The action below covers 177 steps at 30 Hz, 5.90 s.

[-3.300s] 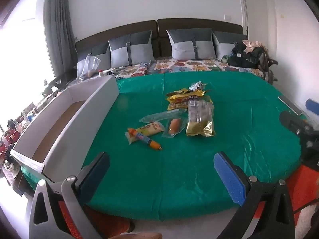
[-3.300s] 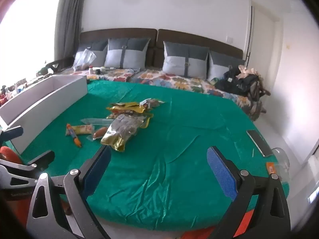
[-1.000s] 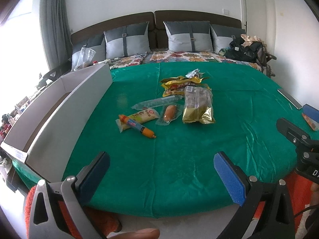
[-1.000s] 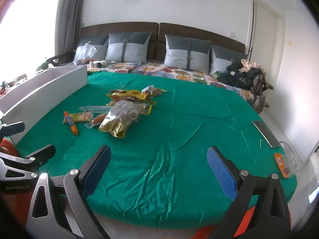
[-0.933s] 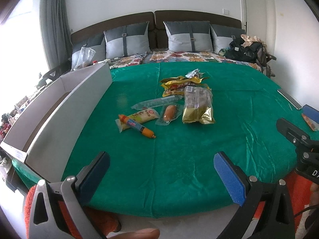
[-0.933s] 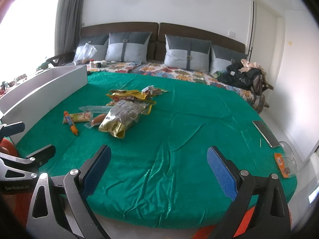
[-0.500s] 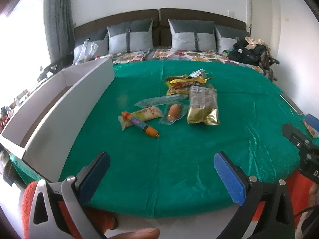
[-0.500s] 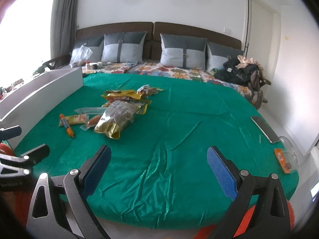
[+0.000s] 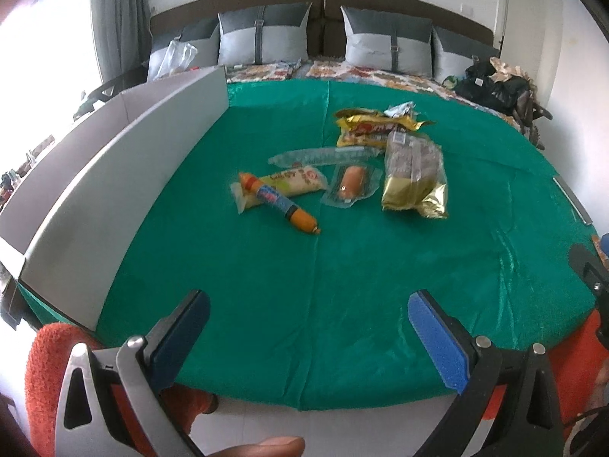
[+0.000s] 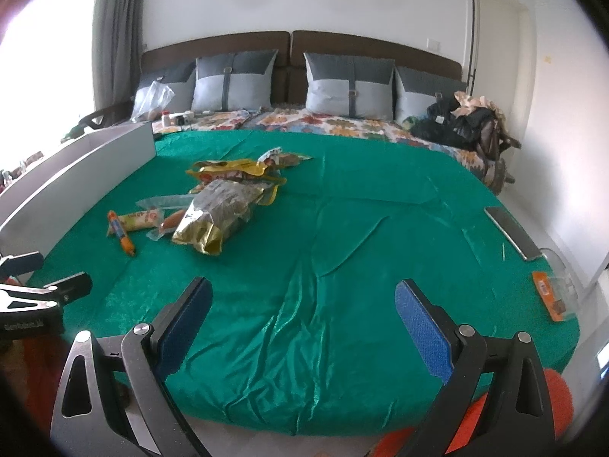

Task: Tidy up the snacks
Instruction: 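Reach the left tool toward the orange sausage stick while the right tool reaches the bag of round cakes, then close the left tool on the sausage stick while the right tool grasps the cake bag, then carry both snacks over the white box and open both tools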

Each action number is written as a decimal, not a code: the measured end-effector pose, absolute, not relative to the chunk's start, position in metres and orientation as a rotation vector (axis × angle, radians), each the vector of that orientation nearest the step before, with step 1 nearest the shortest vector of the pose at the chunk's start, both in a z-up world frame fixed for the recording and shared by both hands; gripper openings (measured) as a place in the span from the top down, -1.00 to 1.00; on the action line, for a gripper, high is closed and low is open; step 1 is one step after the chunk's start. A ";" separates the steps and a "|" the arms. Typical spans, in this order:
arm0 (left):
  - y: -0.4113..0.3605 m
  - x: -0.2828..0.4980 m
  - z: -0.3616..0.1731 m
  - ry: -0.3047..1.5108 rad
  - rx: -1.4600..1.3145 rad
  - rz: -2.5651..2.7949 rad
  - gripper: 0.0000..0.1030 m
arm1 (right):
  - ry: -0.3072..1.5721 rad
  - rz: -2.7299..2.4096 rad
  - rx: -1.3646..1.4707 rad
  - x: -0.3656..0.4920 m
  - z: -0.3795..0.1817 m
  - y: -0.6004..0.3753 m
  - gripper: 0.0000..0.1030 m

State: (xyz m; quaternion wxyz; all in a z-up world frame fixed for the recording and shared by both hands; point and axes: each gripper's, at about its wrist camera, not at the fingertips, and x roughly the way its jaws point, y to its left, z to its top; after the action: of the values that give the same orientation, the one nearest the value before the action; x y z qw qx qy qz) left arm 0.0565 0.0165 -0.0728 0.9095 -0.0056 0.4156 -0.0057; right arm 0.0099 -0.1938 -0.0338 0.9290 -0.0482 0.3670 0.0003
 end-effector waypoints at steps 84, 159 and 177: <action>0.105 0.143 -0.115 1.026 -0.133 -0.241 0.11 | 1.360 0.157 0.313 0.184 -0.077 -0.175 -0.91; 0.102 0.145 -0.103 0.974 -0.181 -0.332 0.71 | 1.329 0.065 0.066 0.142 -0.092 -0.195 -0.16; 0.221 0.107 0.027 0.696 -0.437 -0.251 0.71 | 1.190 0.452 0.351 0.180 0.001 -0.085 -0.15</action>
State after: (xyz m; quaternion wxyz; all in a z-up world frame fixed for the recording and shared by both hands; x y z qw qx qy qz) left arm 0.1074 0.2213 0.0272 0.9090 -0.2120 0.3376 -0.1216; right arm 0.1797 -0.0849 0.0006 0.7900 0.1629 0.5526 0.2098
